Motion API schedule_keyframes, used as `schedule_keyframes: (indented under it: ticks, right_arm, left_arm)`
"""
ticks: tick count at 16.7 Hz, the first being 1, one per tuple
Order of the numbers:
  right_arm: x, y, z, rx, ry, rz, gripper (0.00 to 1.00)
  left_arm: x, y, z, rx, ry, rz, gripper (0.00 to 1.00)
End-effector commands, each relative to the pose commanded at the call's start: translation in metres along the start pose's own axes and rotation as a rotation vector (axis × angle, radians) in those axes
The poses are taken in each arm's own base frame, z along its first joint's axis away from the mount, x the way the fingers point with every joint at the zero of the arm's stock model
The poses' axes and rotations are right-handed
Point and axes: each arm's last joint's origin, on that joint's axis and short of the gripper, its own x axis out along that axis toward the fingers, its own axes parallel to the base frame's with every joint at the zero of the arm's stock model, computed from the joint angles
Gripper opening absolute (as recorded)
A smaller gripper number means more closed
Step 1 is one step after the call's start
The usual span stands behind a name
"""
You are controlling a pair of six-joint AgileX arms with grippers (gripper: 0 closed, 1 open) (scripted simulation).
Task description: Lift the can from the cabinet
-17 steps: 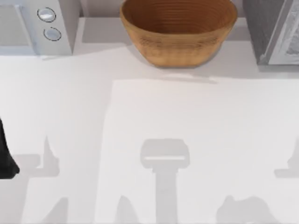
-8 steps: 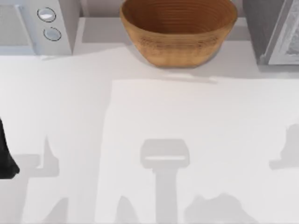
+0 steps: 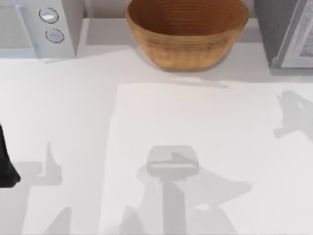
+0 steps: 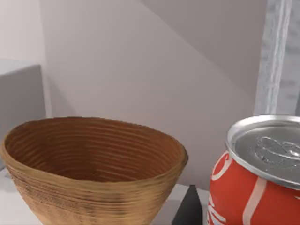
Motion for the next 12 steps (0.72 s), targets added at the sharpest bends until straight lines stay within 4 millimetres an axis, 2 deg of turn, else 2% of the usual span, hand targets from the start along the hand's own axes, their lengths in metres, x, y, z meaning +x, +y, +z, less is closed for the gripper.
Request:
schedule_keyframes:
  ticks: [4, 6, 9, 12]
  right_arm:
    - [0.048, -0.057, -0.011, 0.001, -0.004, 0.144, 0.00]
    - [0.065, -0.090, -0.028, 0.001, -0.005, 0.203, 0.00]
    - [0.076, -0.138, -0.063, 0.003, -0.002, 0.277, 0.00]
    - [0.072, -0.180, -0.104, 0.005, 0.004, 0.328, 0.00]
  left_arm:
    - [0.000, 0.000, 0.000, 0.000, 0.000, 0.000, 1.00]
    - [0.000, 0.000, 0.000, 0.000, 0.000, 0.000, 1.00]
    - [0.000, 0.000, 0.000, 0.000, 0.000, 0.000, 1.00]
    - [0.000, 0.000, 0.000, 0.000, 0.000, 0.000, 1.00]
